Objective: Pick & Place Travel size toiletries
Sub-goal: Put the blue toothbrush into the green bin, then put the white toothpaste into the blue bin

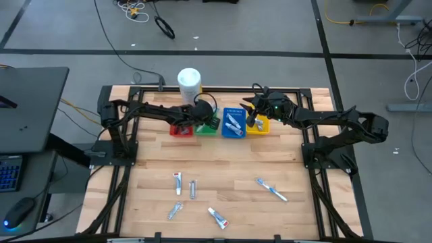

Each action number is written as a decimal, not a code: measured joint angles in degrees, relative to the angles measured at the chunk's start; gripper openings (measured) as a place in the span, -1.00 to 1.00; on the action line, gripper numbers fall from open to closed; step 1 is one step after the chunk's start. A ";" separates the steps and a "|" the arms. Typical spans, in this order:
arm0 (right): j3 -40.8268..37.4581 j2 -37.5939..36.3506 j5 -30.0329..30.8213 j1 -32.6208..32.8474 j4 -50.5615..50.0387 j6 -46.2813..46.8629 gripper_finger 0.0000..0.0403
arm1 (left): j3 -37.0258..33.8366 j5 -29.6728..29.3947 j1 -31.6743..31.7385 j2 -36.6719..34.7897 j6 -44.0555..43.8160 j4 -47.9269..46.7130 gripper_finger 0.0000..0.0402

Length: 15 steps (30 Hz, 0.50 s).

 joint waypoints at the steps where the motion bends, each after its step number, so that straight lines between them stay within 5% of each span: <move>1: 0.00 0.00 -0.90 0.00 -0.02 0.02 -0.35 | 0.00 -0.03 0.07 -0.06 -0.04 -0.41 -0.40; 9: 0.00 0.00 -3.61 0.02 -0.48 0.09 -0.35 | 2.52 -5.31 -0.35 -0.48 6.56 -2.15 -0.08; 15: 0.00 0.00 -3.59 0.02 -0.88 -0.02 -0.35 | 10.74 -8.37 -0.68 -2.22 7.95 -17.52 -0.06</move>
